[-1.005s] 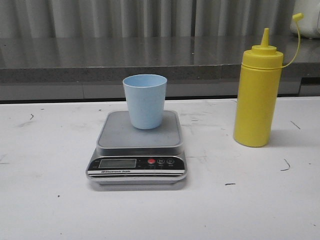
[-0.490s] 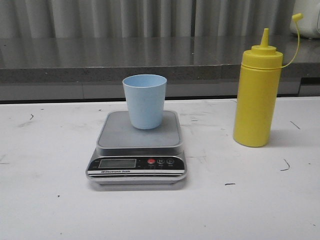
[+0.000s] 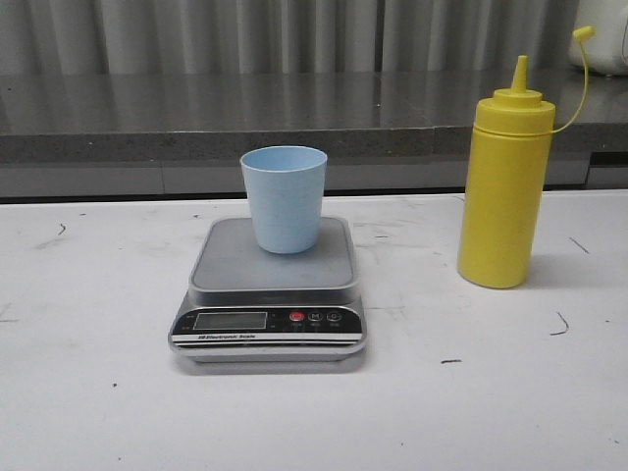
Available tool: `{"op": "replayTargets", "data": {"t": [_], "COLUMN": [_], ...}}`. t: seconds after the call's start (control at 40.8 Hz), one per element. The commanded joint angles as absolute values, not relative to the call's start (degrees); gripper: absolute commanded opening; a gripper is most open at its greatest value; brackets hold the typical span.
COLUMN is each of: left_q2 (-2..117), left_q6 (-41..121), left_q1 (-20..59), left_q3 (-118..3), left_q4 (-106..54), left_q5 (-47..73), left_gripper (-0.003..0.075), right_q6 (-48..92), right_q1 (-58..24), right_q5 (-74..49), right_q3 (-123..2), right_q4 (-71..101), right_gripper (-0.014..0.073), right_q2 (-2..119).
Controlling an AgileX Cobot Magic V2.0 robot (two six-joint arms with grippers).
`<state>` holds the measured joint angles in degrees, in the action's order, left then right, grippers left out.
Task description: Pour seasoning into cup on scale with both arms
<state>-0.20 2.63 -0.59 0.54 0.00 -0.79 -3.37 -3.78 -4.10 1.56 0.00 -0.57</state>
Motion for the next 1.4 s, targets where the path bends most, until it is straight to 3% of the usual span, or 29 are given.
{"op": "replayTargets", "data": {"t": [0.0, 1.372], "left_q2": [-1.5, -1.5], "left_q6": [2.4, 2.4], "left_q1": [-0.5, -0.5], "left_q3": [1.3, 1.3], "left_q4": [0.0, 0.0], "left_q5": [-5.5, -5.5], "left_gripper": [-0.0020, -0.0020], "right_q6": [-3.3, -3.3], "right_q1": [-3.3, -1.9], "right_q5": [0.0, 0.0], "right_q3": [1.3, 1.3], "right_q4": [0.0, 0.0], "right_gripper": [-0.0122, -0.0122], "right_q2": [-1.6, -1.6]}}
